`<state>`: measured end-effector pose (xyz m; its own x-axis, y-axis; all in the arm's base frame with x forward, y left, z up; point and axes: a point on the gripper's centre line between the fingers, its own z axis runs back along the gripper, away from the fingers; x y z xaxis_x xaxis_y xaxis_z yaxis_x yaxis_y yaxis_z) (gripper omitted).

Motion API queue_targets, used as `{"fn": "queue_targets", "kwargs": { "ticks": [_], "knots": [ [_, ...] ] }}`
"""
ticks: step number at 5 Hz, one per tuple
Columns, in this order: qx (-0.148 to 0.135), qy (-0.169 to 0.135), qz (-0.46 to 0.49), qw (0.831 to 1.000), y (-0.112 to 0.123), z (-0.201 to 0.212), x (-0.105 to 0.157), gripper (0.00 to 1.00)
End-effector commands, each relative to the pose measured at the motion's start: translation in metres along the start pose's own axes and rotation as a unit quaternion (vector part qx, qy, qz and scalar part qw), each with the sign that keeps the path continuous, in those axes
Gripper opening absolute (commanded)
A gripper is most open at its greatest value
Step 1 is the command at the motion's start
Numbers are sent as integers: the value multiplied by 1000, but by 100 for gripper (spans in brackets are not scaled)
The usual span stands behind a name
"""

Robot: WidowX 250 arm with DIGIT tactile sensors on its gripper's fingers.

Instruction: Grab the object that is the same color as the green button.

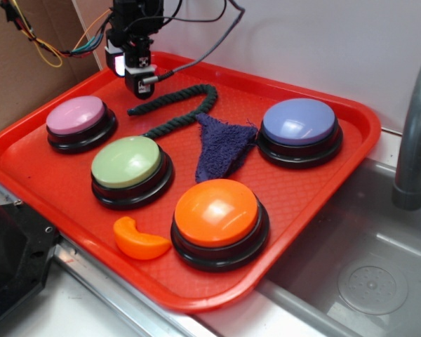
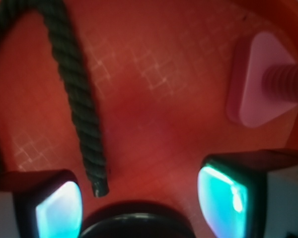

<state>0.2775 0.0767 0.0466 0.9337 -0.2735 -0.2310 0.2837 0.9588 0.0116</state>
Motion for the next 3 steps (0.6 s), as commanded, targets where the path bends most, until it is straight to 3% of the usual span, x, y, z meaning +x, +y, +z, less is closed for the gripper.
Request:
{"fn": "queue_targets", "kwargs": {
  "ticks": [1, 3],
  "knots": [
    [16, -34, -15, 999, -11, 19, 1, 100],
    [26, -22, -16, 999, -8, 2, 7, 100]
  ]
}}
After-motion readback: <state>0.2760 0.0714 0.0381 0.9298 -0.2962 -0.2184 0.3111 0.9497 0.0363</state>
